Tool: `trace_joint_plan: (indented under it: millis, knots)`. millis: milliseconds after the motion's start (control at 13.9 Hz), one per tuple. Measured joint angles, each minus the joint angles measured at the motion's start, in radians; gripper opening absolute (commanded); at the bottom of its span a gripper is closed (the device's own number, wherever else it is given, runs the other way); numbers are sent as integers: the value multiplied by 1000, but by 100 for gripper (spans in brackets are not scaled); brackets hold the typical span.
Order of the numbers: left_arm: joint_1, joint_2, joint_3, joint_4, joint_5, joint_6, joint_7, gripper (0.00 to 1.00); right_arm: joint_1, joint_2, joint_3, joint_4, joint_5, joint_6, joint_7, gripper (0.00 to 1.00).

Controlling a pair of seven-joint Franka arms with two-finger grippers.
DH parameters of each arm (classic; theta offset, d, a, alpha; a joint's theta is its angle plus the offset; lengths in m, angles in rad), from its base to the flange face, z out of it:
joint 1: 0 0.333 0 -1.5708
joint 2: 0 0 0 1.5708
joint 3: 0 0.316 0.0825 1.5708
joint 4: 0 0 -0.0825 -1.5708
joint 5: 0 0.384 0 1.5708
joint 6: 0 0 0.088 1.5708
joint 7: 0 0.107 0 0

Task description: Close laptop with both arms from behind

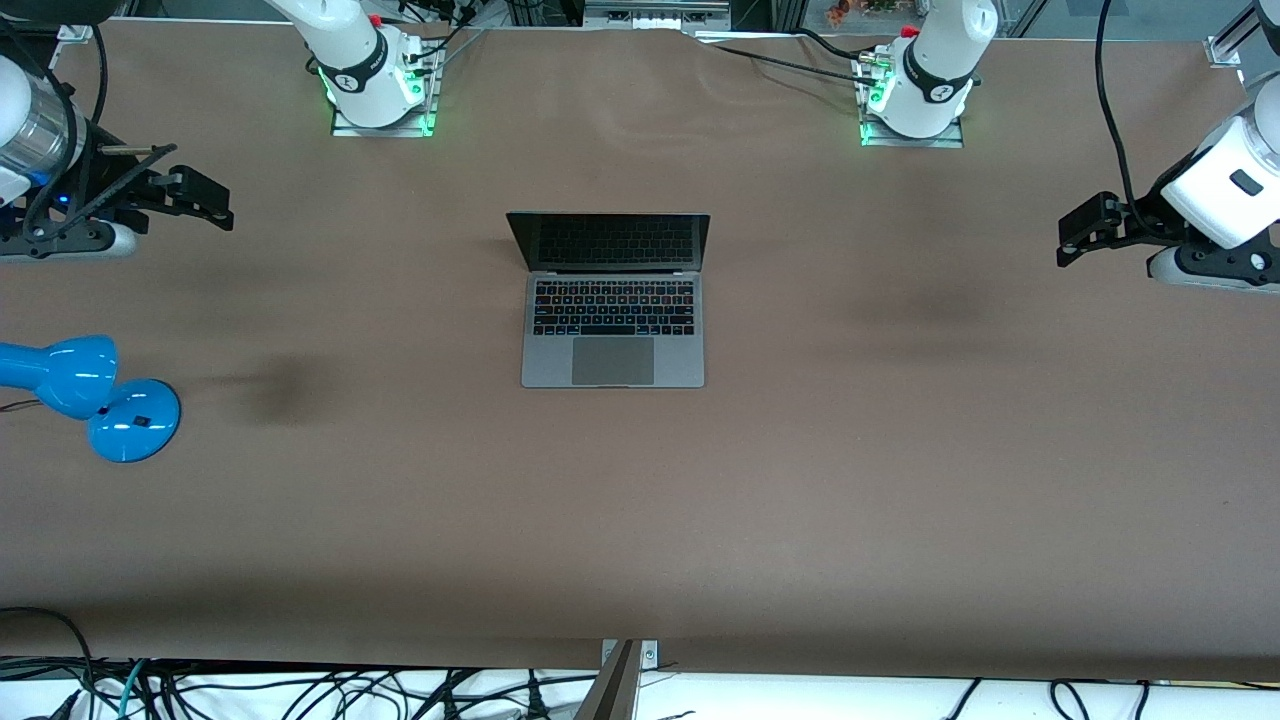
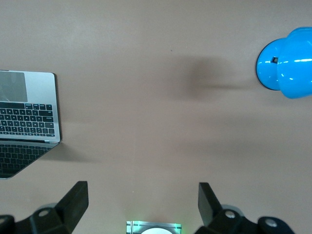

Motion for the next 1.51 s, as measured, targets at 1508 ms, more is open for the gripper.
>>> trace_joint_plan:
  millis: [1508]
  knots:
    - [21, -25, -54, -85, -70, 12, -59, 100, 2, 33, 6, -9, 32, -13, -2, 100]
